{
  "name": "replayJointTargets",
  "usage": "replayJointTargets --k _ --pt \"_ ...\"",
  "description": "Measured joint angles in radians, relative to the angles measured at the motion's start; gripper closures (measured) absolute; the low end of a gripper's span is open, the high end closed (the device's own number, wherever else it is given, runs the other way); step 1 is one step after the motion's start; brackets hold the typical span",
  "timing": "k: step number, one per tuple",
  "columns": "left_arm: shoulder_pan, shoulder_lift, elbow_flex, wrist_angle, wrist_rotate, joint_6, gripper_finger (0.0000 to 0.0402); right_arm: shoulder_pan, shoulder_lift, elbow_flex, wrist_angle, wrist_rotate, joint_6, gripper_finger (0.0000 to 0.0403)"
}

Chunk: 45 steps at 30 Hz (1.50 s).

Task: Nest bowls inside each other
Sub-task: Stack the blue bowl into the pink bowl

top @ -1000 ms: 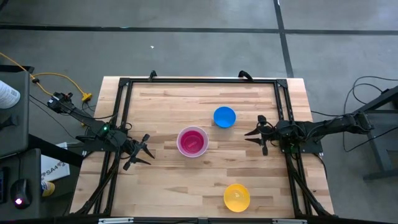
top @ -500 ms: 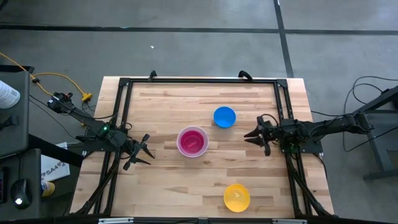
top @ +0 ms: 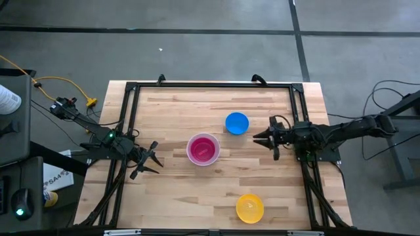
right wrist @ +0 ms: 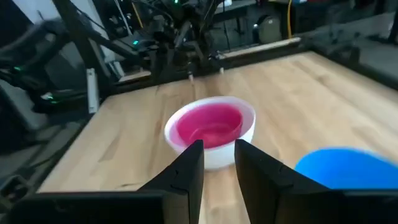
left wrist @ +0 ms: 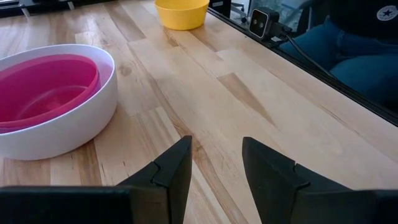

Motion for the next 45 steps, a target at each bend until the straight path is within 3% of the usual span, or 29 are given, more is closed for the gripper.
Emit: replayJointTargets --k 6,18,31,45 --pt "0.0 0.0 0.0 0.0 0.0 0.0 0.0261 -0.02 0.228 0.18 -0.119 0.041 -0.071 0.0319" --pt "0.0 0.0 0.0 0.0 0.0 0.0 0.0261 -0.106 0.599 0.488 -0.354 -0.079 -0.231 0.0319" --pt "0.0 0.0 0.0 0.0 0.001 0.0 0.0261 -0.2 0.677 0.699 -0.585 -0.082 -0.352 0.0319" --pt "0.0 0.0 0.0 0.0 0.002 0.0 0.0261 -0.28 0.774 0.781 -0.742 -0.177 -0.389 0.0319"
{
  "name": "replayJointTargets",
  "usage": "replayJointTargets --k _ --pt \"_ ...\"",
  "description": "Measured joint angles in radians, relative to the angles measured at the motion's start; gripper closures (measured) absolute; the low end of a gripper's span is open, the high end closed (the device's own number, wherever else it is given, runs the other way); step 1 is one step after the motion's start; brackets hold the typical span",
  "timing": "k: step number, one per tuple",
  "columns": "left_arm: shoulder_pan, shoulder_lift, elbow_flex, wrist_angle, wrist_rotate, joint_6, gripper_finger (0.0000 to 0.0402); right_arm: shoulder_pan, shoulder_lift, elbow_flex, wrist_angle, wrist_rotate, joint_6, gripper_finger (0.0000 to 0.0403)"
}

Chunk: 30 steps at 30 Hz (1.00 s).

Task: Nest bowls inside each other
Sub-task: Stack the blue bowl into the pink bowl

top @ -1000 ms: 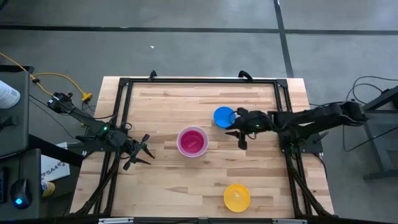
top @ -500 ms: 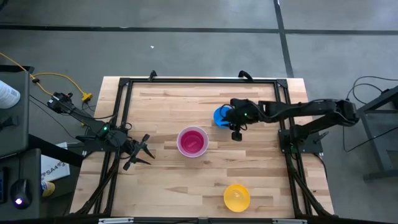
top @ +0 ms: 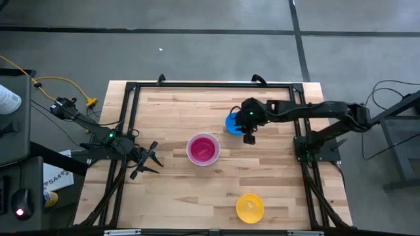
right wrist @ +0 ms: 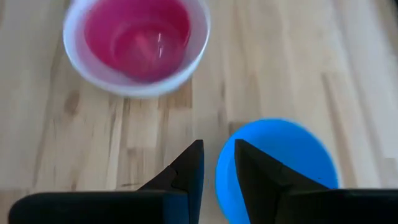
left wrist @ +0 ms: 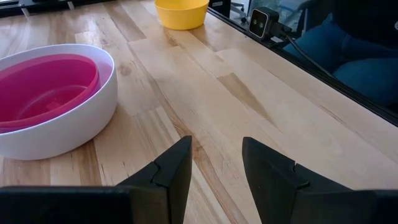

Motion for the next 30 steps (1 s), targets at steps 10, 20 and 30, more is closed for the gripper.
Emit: replayJointTargets --k 10,20,30 --pt "0.0 0.0 0.0 0.0 0.0 0.0 0.0261 0.0 0.103 -0.001 -0.053 -0.007 -0.053 0.0319" --pt "0.0 0.0 0.0 0.0 0.0 0.0 0.0261 -0.001 0.118 -0.001 -0.096 -0.006 -0.093 0.0319" --pt "0.0 0.0 0.0 0.0 -0.001 0.0 0.0261 -0.016 0.118 0.013 -0.106 -0.004 -0.113 0.0319"
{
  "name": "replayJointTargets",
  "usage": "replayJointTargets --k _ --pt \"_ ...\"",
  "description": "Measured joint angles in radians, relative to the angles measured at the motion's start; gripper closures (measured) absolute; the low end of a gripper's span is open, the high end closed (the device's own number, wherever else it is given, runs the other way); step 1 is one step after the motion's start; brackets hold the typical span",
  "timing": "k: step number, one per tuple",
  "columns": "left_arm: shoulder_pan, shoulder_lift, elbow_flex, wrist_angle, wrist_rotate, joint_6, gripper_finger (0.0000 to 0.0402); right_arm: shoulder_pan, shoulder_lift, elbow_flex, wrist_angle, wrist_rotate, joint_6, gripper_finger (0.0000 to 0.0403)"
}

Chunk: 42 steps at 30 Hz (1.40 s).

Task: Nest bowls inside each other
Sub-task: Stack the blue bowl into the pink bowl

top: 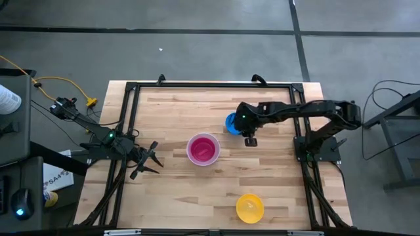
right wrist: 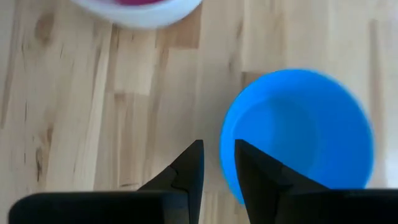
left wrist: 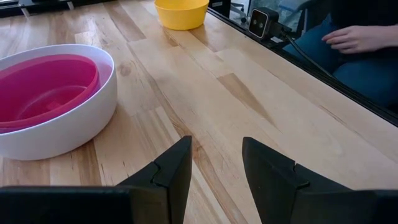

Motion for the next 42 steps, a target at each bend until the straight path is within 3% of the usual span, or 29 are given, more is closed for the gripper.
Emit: replayJointTargets --k 9,21,42 --pt "0.0 0.0 0.0 0.0 0.0 0.0 0.0261 -0.026 0.004 0.103 -0.043 -0.002 -0.003 0.0319" --pt "0.0 0.0 0.0 0.0 0.0 0.0 0.0261 -0.014 0.188 0.143 -0.124 -0.004 -0.007 0.0319" --pt "0.0 0.0 0.0 0.0 0.0 0.0 0.0261 -0.011 0.196 0.15 -0.126 -0.003 0.015 0.0319"
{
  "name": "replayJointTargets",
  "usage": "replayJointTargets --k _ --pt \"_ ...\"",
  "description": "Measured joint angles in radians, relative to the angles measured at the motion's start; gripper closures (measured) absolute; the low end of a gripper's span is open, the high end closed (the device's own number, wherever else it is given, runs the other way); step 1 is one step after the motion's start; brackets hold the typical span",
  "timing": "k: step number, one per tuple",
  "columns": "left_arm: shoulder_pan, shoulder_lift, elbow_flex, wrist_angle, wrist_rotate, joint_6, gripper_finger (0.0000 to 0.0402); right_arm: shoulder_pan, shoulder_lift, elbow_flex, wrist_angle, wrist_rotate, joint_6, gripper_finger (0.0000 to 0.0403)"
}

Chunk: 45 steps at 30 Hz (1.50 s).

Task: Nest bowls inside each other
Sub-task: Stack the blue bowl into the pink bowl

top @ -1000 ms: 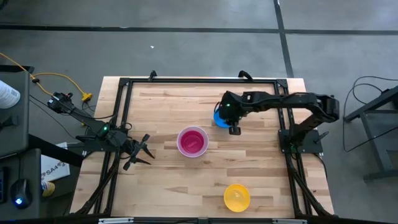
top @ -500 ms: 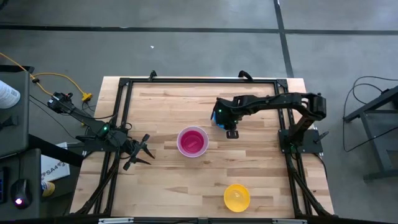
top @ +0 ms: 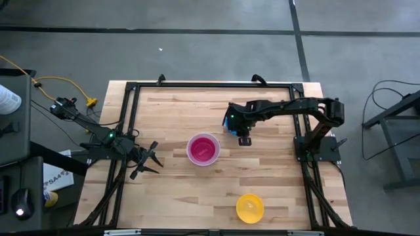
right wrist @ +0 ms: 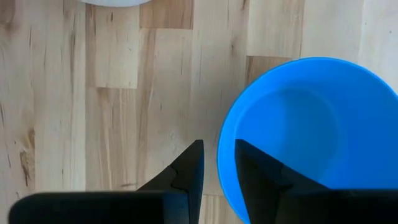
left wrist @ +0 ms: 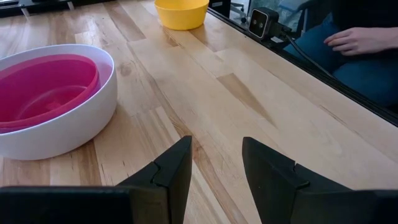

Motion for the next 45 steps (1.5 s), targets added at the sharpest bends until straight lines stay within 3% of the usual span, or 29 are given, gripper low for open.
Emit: replayJointTargets --k 36,45 --pt "0.0 0.0 0.0 0.0 0.0 0.0 0.0261 -0.006 0.001 -0.001 -0.009 -0.044 0.064 0.0319" --pt "0.0 0.0 0.0 0.0 0.0 0.0 0.0261 0.002 0.057 -0.002 -0.006 -0.026 0.058 0.0319"
